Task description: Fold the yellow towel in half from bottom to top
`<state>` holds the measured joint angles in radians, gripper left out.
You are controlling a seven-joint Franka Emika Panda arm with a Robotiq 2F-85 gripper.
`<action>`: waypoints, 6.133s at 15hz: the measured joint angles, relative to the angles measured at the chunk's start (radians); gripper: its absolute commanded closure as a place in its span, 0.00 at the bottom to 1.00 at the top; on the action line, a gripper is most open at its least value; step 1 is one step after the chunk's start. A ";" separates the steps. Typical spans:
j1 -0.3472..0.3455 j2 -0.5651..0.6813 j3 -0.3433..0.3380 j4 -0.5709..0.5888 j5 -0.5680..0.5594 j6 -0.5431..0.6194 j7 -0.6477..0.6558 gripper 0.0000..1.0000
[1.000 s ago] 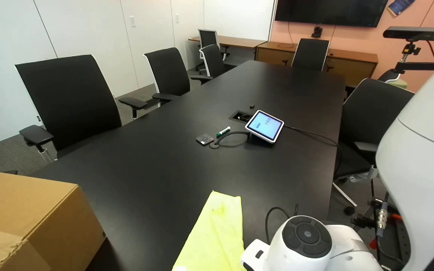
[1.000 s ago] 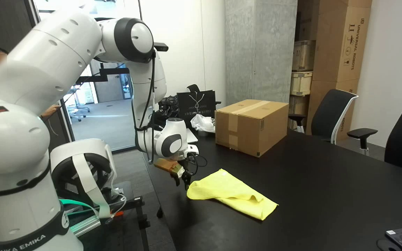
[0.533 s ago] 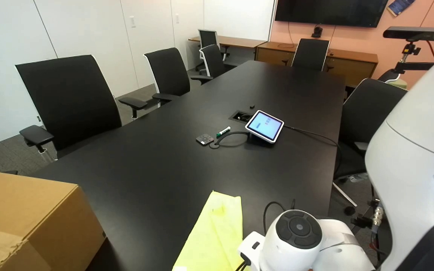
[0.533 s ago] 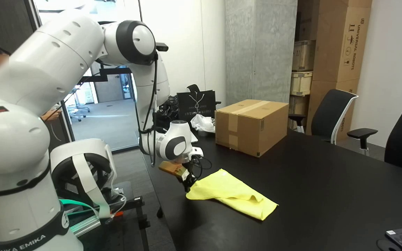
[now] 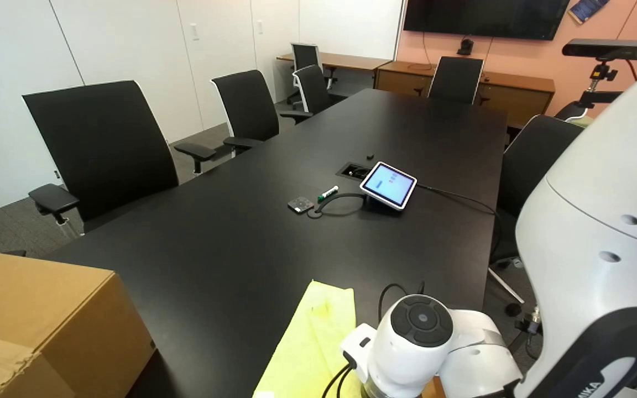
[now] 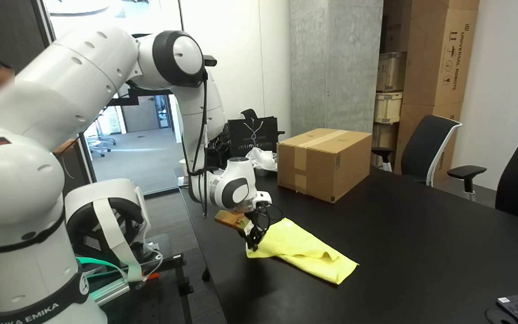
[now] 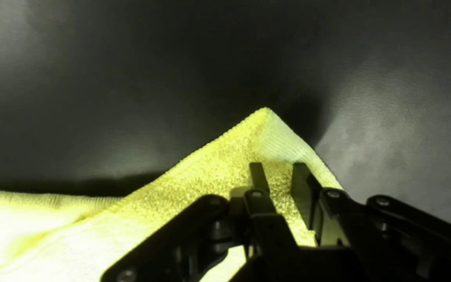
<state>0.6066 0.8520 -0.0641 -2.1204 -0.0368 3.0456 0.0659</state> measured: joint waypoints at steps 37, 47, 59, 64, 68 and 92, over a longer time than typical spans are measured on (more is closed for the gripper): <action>-0.013 -0.035 -0.009 0.033 -0.039 -0.126 0.037 0.92; 0.264 -0.070 -0.251 0.051 -0.241 -0.138 0.168 0.92; 0.309 0.026 -0.315 0.209 -0.261 0.006 0.150 0.92; 0.255 0.062 -0.303 0.312 -0.260 0.005 0.111 0.92; 0.129 0.092 -0.215 0.421 -0.260 -0.015 0.009 0.92; -0.295 0.136 -0.087 0.745 -0.189 -0.566 0.029 0.00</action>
<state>0.3117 0.9876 -0.1506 -1.3753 -0.2257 2.4793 0.0950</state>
